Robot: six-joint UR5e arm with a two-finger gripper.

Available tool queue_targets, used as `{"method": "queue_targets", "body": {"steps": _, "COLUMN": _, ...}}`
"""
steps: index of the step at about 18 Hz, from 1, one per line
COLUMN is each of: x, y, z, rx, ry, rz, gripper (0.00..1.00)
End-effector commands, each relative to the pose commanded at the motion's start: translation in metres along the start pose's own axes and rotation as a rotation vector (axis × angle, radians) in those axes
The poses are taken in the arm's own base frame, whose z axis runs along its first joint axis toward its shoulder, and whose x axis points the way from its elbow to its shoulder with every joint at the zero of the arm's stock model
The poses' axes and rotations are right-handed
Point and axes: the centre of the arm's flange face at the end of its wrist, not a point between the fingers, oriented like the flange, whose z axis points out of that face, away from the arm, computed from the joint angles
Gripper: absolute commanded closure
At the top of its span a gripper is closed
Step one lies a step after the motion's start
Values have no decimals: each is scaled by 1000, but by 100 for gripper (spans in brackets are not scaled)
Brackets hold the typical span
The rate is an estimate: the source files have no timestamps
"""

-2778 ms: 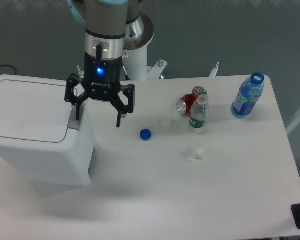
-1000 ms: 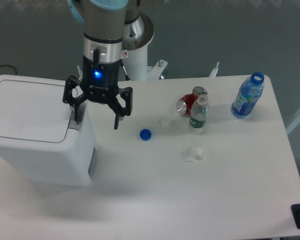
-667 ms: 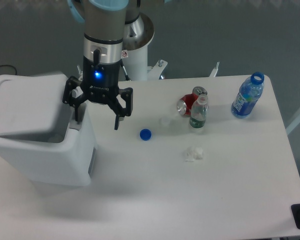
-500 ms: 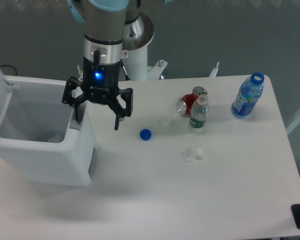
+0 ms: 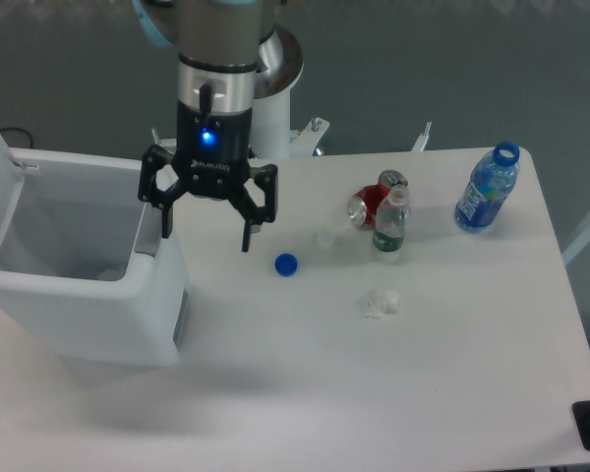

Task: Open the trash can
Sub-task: 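Lift the gripper away from the bin as the lid swings open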

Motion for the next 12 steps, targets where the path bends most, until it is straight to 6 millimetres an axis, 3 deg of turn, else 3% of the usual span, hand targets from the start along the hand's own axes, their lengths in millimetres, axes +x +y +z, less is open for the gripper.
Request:
{"method": "queue_targets", "body": {"steps": 8, "x": -27, "y": 10, "z": 1, "rx": -139, "ry": -186, "rz": 278, "gripper": 0}}
{"method": "queue_targets", "body": {"steps": 12, "x": -36, "y": 16, "z": 2, "rx": -162, "ry": -204, "rz": 282, "gripper": 0}}
